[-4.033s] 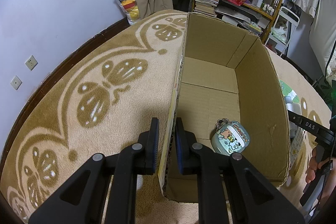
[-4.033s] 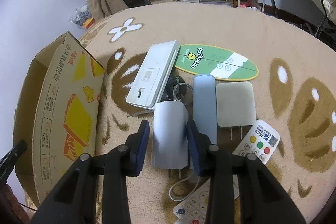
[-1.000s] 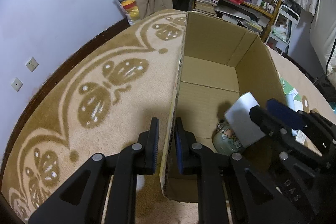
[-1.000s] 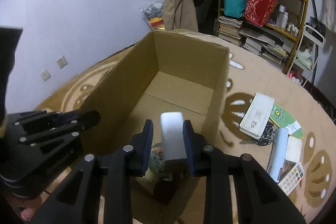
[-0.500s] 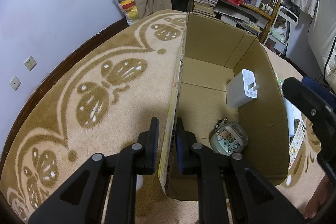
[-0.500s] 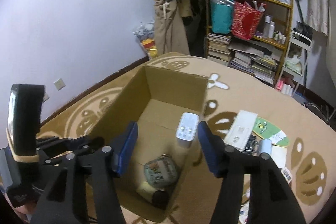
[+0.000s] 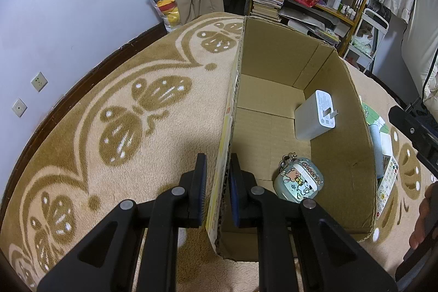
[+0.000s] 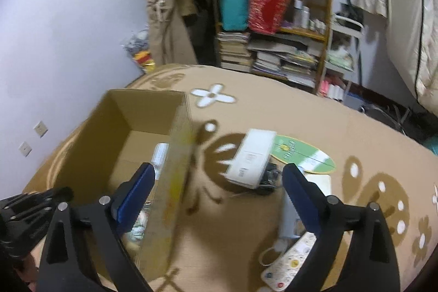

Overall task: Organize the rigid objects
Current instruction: 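Move the right tool to the light-blue power bank and grasp it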

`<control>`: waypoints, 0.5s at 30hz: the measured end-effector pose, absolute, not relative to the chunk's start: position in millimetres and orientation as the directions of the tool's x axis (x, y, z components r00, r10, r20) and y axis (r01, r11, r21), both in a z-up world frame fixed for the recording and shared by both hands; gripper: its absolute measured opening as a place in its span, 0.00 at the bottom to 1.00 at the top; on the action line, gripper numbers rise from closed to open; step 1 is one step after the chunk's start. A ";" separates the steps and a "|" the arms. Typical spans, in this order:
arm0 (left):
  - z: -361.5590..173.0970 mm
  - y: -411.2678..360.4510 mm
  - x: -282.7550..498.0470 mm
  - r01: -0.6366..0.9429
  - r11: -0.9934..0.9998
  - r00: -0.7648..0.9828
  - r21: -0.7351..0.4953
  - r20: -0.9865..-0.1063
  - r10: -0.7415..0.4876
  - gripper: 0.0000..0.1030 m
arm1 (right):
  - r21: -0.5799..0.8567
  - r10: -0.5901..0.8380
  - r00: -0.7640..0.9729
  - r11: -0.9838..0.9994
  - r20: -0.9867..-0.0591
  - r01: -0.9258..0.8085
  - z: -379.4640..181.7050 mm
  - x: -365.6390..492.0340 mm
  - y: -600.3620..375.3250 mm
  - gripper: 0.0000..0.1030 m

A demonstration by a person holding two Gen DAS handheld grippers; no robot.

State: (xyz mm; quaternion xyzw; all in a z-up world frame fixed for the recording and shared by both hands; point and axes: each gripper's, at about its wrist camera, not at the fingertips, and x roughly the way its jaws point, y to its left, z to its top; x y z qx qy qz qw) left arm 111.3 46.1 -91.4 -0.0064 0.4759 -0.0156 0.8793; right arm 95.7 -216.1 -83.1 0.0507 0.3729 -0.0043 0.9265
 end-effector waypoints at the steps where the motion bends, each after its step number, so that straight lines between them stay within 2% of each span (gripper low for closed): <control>1: -91.9 45.9 111.3 0.022 0.999 0.546 -0.027 -0.837 -0.034 0.14 | 0.095 0.018 0.714 0.993 -0.700 0.067 -86.7 97.6 -223.1 0.96; 11: -91.2 46.5 111.3 0.022 0.999 0.546 -0.029 -0.837 -0.036 0.14 | 0.161 -0.001 0.655 0.969 -0.755 0.187 -120.5 103.7 -266.3 0.96; 13: -91.9 45.8 111.3 0.022 0.999 0.546 -0.028 -0.837 -0.035 0.14 | 0.154 -0.014 0.640 0.966 -0.768 0.206 -127.1 104.8 -268.8 0.93; 15: -91.5 46.0 111.4 0.022 0.999 0.546 -0.027 -0.837 -0.035 0.14 | 0.159 -0.011 0.625 0.963 -0.781 0.216 -134.5 105.2 -272.3 0.83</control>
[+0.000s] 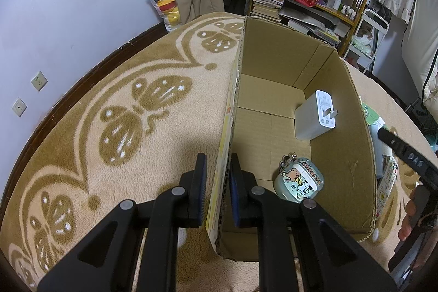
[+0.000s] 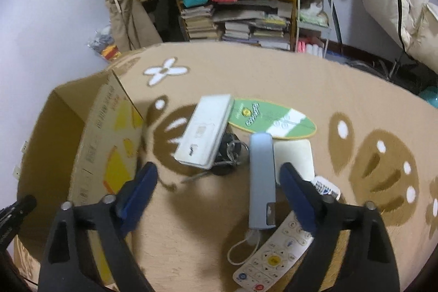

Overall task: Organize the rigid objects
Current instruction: 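Move the right tool to the light-blue power bank and grasp it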

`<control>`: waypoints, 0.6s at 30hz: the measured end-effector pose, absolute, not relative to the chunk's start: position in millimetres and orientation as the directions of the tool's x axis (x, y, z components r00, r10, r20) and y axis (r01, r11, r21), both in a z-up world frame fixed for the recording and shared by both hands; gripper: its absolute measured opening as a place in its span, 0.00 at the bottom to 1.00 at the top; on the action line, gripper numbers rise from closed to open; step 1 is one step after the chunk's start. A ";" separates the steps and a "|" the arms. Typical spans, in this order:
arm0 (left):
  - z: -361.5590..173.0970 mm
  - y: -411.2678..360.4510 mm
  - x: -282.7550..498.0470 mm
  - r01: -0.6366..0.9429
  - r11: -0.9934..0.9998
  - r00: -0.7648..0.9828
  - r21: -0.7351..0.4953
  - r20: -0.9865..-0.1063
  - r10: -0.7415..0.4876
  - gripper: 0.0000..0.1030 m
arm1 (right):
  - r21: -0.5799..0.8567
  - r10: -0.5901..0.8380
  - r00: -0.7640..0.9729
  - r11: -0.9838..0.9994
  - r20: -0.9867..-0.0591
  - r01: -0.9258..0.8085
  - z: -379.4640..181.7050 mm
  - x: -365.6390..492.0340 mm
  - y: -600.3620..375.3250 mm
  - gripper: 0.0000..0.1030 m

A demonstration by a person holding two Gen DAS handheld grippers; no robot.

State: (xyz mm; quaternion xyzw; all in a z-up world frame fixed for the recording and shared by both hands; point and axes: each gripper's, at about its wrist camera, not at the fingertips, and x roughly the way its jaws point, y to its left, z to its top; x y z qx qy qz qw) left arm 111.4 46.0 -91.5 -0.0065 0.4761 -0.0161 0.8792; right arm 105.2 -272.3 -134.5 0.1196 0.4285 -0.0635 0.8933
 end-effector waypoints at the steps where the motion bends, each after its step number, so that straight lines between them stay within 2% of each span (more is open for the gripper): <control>1: -91.9 45.9 111.4 0.022 0.999 0.546 -0.028 -0.837 -0.035 0.14 | 0.156 -0.013 0.615 0.963 -0.788 0.221 -137.6 105.7 -273.9 0.81; 5: -91.6 46.1 111.4 0.023 0.999 0.546 -0.028 -0.837 -0.036 0.14 | 0.156 -0.010 0.570 0.958 -0.822 0.241 -155.6 106.9 -282.7 0.68; 11: -91.1 46.2 111.3 0.022 0.999 0.546 -0.028 -0.837 -0.035 0.14 | 0.195 0.018 0.496 0.932 -0.868 0.307 -175.2 110.7 -300.4 0.67; 15: -91.6 45.9 111.2 0.023 0.999 0.547 -0.023 -0.836 -0.032 0.14 | 0.197 0.023 0.481 0.929 -0.877 0.314 -181.4 112.4 -303.9 0.49; 18: -91.3 46.4 111.2 0.022 0.999 0.546 -0.027 -0.837 -0.035 0.14 | 0.195 0.020 0.472 0.926 -0.881 0.325 -190.2 113.1 -307.1 0.45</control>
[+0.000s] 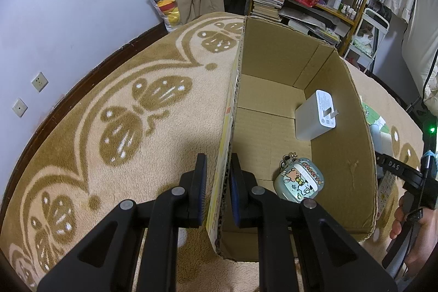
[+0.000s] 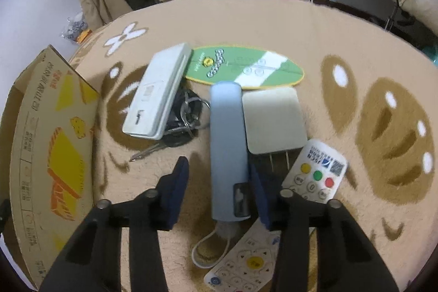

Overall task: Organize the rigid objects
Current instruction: 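Move the right tool to the light-blue power bank and grasp it, then lift the light-blue power bank and carry it over the box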

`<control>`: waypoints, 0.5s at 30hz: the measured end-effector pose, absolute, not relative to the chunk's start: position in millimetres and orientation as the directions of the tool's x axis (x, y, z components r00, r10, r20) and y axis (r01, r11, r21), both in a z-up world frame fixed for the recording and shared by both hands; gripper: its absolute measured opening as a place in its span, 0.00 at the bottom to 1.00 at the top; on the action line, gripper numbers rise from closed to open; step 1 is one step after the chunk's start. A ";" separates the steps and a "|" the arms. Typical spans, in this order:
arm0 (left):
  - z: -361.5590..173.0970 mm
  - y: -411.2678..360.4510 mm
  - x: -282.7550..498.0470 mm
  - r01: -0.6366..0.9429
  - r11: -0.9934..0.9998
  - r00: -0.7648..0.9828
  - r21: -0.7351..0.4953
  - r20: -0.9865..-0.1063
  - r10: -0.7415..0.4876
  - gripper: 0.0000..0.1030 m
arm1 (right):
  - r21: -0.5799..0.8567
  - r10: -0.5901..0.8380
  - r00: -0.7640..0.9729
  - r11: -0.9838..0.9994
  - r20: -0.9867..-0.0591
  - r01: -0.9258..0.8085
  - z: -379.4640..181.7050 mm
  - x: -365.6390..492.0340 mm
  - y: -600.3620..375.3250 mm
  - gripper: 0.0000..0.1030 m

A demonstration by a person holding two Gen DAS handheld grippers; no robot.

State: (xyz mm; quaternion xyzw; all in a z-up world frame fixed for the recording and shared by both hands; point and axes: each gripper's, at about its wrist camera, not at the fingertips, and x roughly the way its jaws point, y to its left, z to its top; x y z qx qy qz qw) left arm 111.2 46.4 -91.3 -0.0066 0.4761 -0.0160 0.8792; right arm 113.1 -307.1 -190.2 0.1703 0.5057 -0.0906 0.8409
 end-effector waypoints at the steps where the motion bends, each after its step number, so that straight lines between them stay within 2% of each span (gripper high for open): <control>1: -91.7 45.9 111.2 0.023 0.999 0.546 -0.027 -0.837 -0.035 0.14 | 0.214 0.038 0.467 0.920 -0.883 0.329 -194.7 113.1 -309.0 0.45; 5: -91.5 46.0 111.2 0.022 0.999 0.546 -0.026 -0.837 -0.034 0.14 | 0.235 0.052 0.474 0.912 -0.879 0.336 -204.6 115.5 -310.8 0.44; 7: -91.7 45.9 111.2 0.022 0.999 0.546 -0.026 -0.837 -0.034 0.14 | 0.213 0.030 0.477 0.918 -0.879 0.336 -204.7 116.3 -308.3 0.30; 15: -91.4 46.2 111.2 0.022 0.999 0.546 -0.027 -0.837 -0.035 0.14 | 0.205 0.003 0.492 0.911 -0.871 0.359 -200.9 113.8 -309.1 0.28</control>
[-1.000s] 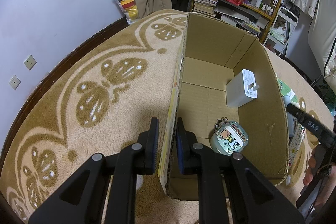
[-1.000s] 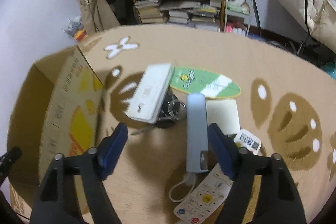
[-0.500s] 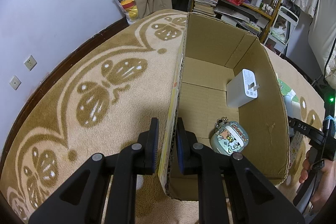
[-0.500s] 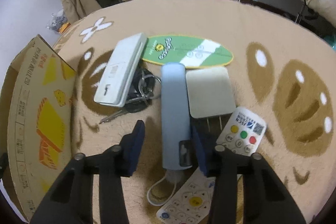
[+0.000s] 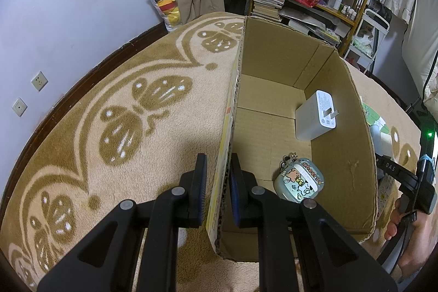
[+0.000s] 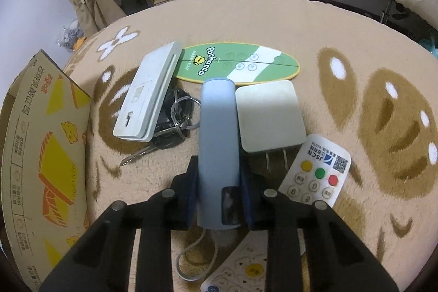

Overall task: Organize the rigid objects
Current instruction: 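Lift the light-blue power bank and carry it over the box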

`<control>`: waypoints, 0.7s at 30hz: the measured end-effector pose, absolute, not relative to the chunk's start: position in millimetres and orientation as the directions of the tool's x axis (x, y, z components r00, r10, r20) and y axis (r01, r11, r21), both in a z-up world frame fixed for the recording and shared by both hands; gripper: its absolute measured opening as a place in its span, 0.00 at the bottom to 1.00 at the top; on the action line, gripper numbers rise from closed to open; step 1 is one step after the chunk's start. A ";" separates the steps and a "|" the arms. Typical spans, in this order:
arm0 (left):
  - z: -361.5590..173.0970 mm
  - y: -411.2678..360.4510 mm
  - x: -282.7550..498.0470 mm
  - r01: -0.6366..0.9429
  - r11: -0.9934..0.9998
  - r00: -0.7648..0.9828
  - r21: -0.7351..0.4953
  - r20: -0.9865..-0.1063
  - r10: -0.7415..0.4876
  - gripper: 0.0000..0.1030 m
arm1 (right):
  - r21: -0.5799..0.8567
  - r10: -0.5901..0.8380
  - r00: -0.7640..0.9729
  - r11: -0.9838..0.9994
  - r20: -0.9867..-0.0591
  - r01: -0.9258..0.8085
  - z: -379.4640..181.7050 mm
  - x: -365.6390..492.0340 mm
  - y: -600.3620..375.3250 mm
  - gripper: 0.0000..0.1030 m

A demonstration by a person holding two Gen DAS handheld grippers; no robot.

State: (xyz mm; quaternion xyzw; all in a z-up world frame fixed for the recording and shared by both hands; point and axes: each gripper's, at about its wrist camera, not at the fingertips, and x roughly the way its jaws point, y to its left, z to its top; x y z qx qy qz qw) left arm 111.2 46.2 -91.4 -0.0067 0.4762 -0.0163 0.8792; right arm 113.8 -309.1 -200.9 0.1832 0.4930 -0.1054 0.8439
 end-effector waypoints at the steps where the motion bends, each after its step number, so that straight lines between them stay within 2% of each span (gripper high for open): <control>1: -91.7 46.0 111.3 0.023 0.999 0.546 -0.026 -0.837 -0.034 0.14 | 0.207 0.004 0.494 0.910 -0.870 0.358 -200.4 112.5 -309.2 0.28; 9: -91.5 46.5 111.3 0.023 0.999 0.546 -0.027 -0.837 -0.035 0.14 | 0.190 -0.010 0.509 0.921 -0.861 0.340 -188.7 105.8 -304.3 0.28; 21: -92.0 46.6 111.5 0.023 0.999 0.546 -0.026 -0.837 -0.034 0.14 | 0.237 -0.024 0.602 0.907 -0.798 0.350 -149.2 96.1 -305.4 0.28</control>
